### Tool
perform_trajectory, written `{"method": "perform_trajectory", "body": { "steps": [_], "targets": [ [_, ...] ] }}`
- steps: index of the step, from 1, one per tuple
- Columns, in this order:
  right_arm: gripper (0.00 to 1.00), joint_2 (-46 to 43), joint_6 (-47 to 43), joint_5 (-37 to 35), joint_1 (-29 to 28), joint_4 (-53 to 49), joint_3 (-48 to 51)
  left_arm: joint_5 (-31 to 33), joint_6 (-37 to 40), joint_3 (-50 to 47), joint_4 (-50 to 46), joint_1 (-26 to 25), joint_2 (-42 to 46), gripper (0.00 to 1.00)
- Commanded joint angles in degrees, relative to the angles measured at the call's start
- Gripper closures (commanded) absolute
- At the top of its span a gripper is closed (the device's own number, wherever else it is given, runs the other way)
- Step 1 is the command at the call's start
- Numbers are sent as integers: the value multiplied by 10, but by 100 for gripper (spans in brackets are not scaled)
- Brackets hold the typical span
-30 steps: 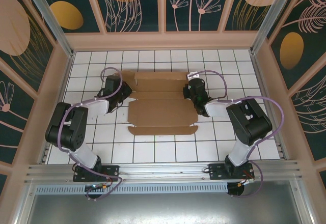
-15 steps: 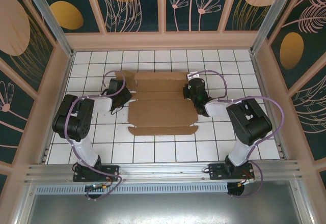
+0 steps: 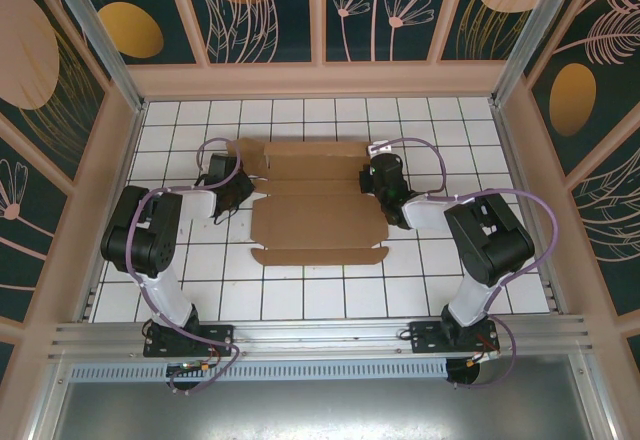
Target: Fold the paper box
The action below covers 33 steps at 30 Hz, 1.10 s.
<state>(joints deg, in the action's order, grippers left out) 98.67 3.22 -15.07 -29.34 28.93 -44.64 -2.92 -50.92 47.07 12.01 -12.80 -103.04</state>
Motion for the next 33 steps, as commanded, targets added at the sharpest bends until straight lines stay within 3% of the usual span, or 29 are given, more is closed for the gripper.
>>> {"method": "perform_trajectory", "body": {
  "steps": [1, 8, 24, 33],
  "targets": [
    [100, 3, 19, 24, -2, -43, 1, -51, -14, -5, 32, -6, -2, 95],
    [100, 5, 20, 23, -2, -46, -3, -82, -26, -18, 78, -18, 34, 93],
    [100, 19, 20, 30, 3, -60, -17, -137, -32, 23, 79, -58, -50, 89],
    [100, -8, -15, 110, 63, -69, -23, -92, 67, -4, 13, -53, 170, 84]
  ]
}}
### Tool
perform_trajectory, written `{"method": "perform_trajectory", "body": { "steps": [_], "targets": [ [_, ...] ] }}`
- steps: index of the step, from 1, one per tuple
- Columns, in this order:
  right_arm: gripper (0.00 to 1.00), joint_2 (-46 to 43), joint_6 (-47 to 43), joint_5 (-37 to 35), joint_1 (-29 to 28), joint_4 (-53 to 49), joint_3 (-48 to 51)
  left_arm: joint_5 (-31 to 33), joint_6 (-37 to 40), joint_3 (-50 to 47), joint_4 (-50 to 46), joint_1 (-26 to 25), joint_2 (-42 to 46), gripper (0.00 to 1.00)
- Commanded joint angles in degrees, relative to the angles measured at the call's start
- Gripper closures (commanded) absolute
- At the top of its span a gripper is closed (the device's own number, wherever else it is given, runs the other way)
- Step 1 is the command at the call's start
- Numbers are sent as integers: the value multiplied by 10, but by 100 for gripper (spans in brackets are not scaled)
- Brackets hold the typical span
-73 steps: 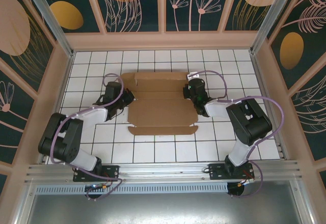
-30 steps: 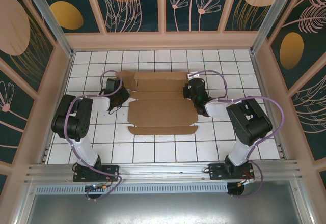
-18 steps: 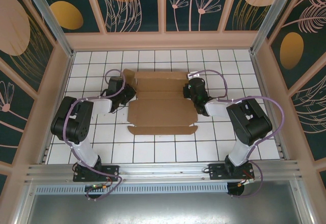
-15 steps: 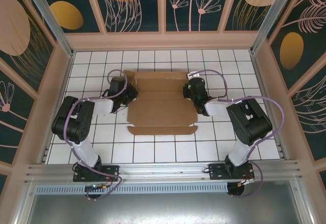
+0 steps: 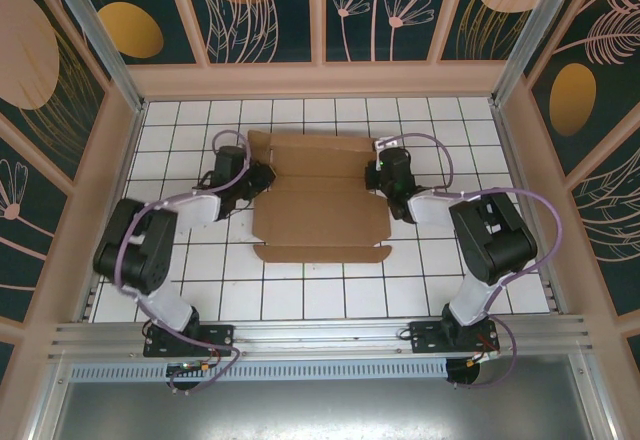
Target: Fold the paper box
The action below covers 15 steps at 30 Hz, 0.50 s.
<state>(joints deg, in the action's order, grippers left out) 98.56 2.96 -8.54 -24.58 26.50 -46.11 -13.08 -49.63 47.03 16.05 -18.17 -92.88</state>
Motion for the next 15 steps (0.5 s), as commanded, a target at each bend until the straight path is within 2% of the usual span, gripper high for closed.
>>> {"method": "perform_trajectory", "body": {
  "steps": [1, 5, 9, 11, 13, 15],
  "targets": [
    [100, -6, -16, 53, 18, -51, -16, 17, 69, -9, -41, 1, 98, 84],
    [100, -4, -33, 54, 21, -74, -37, 79, 122, -31, -95, 5, 216, 83],
    [100, -13, -30, 69, 30, -68, -29, 178, 150, -50, -117, 29, 310, 81],
    [100, -15, -27, 74, 30, -64, -25, 183, 150, -46, -121, 55, 312, 80],
    [100, -15, -25, 74, 30, -64, -23, 193, 160, -28, -138, 73, 280, 81],
    [100, -15, -23, 74, 30, -63, -21, 175, 173, -18, -140, 87, 241, 84]
  ]
}}
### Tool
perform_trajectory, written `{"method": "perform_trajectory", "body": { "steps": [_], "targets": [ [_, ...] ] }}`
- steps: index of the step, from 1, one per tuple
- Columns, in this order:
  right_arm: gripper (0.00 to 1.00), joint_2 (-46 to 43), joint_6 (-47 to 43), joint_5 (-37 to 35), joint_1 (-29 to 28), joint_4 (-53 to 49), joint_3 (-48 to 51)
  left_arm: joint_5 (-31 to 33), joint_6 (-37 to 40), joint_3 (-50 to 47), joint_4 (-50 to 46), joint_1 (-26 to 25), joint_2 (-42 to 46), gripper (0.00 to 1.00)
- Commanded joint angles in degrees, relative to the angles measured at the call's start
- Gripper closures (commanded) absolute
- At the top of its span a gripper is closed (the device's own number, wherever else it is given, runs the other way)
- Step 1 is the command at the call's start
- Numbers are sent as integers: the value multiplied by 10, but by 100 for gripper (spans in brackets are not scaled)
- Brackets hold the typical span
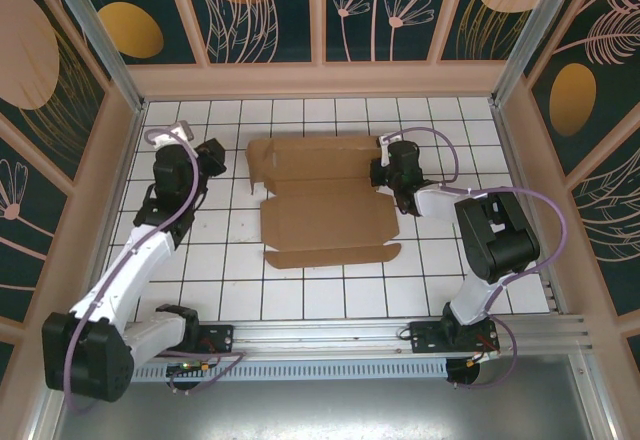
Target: Fold the paper box
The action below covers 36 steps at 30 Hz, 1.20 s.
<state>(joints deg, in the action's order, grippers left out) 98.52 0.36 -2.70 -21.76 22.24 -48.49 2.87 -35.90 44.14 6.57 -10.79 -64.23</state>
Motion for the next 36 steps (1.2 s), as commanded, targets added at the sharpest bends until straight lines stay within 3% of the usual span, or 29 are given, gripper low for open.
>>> {"method": "perform_trajectory", "body": {
  "steps": [1, 5, 9, 17, 36],
  "targets": [
    [100, -14, 4, 16, 2, -20, 4, 5, 45, 17, -46, 17, -68, 86],
    [100, -12, 7, 26, 3, -21, 3, -28, 43, 26, -55, 18, -137, 84],
    [100, -7, 7, 36, 3, -23, 0, -100, 40, -7, 7, 17, -155, 79],
    [100, 3, 9, 49, 3, -18, -2, -138, 92, -51, 119, 14, -150, 72],
    [100, 6, 11, 51, 4, -29, -11, -237, 163, -42, 162, -19, -172, 68]
  ]
}}
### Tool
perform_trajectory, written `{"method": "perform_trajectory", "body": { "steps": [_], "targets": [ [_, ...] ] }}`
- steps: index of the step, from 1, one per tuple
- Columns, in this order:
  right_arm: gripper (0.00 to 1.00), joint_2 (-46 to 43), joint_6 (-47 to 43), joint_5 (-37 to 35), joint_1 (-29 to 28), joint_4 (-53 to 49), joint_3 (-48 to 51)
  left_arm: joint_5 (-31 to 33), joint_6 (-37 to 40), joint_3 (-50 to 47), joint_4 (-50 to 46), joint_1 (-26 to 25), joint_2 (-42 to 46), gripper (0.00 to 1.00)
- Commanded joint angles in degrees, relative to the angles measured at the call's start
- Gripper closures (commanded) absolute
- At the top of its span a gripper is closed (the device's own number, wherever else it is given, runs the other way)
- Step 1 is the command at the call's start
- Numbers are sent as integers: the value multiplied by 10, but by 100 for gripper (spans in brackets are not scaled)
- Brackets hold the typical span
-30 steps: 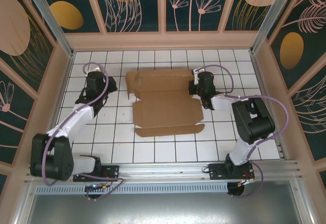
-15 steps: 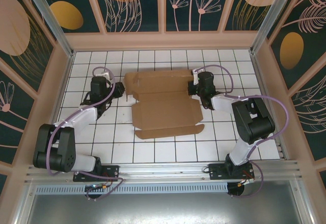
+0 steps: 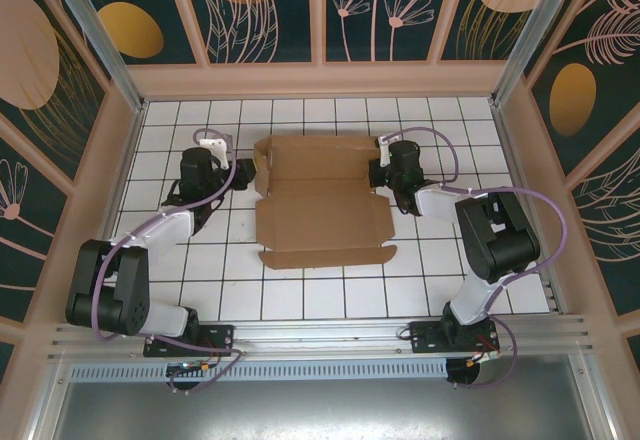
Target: Fold the paper box
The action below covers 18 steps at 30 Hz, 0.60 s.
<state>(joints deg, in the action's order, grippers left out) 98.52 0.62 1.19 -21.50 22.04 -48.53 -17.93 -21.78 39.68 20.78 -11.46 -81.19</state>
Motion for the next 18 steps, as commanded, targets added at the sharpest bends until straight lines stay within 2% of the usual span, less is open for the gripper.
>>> {"method": "perform_trajectory", "body": {
  "steps": [1, 18],
  "targets": [
    [100, 5, 9, 12, 1, -26, -10, -28, 25, 3, 18, -16, -2, 67],
    [100, 4, 16, -2, -6, -26, -4, -46, 49, 41, -13, -65, -38, 64]
  ]
}}
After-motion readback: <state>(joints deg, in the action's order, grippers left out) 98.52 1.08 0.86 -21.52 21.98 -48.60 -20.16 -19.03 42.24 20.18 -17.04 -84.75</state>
